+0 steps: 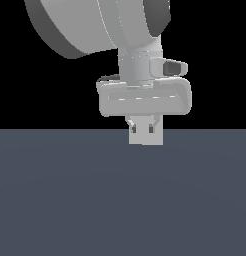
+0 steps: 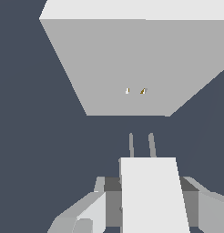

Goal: Plug the charger into the wall socket.

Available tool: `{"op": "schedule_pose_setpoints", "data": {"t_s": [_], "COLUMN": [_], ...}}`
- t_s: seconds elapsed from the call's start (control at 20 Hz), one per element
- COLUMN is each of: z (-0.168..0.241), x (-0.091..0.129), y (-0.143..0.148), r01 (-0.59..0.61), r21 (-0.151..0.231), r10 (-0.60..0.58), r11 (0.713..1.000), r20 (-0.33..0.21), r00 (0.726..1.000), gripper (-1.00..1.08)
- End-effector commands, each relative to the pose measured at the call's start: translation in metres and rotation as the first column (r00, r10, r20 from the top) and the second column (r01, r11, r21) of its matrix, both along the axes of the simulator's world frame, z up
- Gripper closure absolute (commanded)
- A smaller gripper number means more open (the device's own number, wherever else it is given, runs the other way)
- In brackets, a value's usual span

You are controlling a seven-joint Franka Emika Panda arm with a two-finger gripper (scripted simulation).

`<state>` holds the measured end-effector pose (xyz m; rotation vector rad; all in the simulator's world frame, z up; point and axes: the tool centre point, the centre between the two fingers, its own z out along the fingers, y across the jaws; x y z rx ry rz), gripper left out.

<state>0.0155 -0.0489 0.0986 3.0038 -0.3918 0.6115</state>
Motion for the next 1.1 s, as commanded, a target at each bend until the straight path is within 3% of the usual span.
{"op": "schedule_pose_setpoints", "data": {"t_s": [0.0, 0.55, 1.05], "z": [0.001, 0.002, 0.002], "x": [0.002, 0.005, 0.035], "y": [0.001, 0.000, -0.008], "r01": [0.010, 0.012, 0.012], "r21": [0.000, 0.000, 0.000], "r10": [-0.010, -0.012, -0.012], "r11": [1.000, 1.000, 1.000], "r20": [-0.001, -0.002, -0.002], "r00": [1.000, 1.000, 1.000], "gripper": [1.08, 1.08, 1.08]}}
